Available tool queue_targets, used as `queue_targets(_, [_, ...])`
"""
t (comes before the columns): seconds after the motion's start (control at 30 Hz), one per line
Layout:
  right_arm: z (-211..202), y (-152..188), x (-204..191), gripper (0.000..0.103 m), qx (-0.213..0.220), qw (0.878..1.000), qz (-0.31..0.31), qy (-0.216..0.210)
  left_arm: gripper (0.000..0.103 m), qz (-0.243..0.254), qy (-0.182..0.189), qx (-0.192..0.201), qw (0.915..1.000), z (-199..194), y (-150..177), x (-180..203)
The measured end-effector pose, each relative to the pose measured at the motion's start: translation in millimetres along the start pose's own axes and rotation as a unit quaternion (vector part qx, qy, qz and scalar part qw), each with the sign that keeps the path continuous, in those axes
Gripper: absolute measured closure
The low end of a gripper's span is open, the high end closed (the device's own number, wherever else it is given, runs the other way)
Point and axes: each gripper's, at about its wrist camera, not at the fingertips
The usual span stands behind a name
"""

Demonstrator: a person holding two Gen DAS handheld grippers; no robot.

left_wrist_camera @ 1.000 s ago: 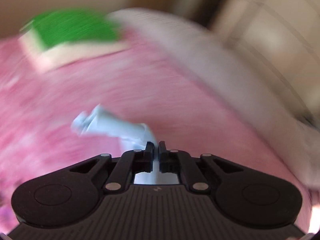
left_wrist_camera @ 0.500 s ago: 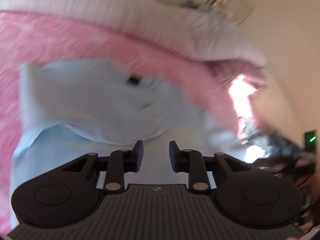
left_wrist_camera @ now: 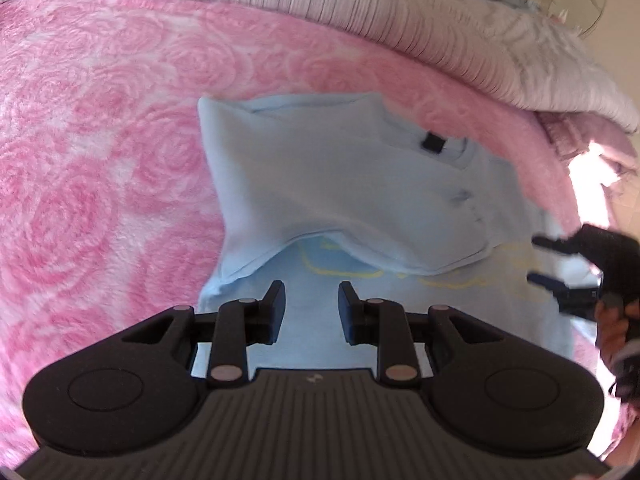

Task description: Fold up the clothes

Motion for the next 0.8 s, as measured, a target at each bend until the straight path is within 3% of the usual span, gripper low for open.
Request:
queue_targets(0.23, [51, -10, -15, 0.048, 0.007, 1.0, -0.013, 0.016, 0.08, -0.006, -0.005, -0.011, 0.9999, 9, 4, -15])
queue_targets(0.3, [53, -8, -22, 0.097, 0.016, 0.999, -0.035, 0.025, 0.08, -0.005, -0.009, -0.013, 0.9999, 16, 3, -17])
queue_targets(0.37, [43, -2, -31, 0.098, 0.04, 0.997, -0.069, 0.007, 0.08, -0.003, -0.02, -0.01, 0.9997, 21, 3, -18])
queue_targets(0.47, [4, 9, -49, 0.098, 0.104, 0.984, -0.145, -0.028, 0.08, -0.008, -0.032, -0.003, 0.9994, 24, 2, -21])
queue_targets(0.57, [-25, 16, -46, 0.098, 0.147, 0.972, -0.18, 0.008, 0.08, -0.013, -0.042, -0.006, 0.999, 27, 3, -26])
queue_targets(0.7, [-13, 15, -1, 0.098, 0.101, 0.98, -0.142, 0.099, 0.08, -0.006, -0.048, -0.01, 0.9988, 31, 6, -28])
queue_targets(0.8, [-10, 20, 8, 0.098, 0.1, 0.98, -0.143, 0.098, 0.081, 0.005, -0.052, -0.008, 0.9986, 31, 7, -27])
Point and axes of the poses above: each gripper's, at about its wrist camera, not at the fingertips, and z roughly the way its jaws point, x to its right, y to its underside, and after that the axes turned 2 degrees about -z, right-handed
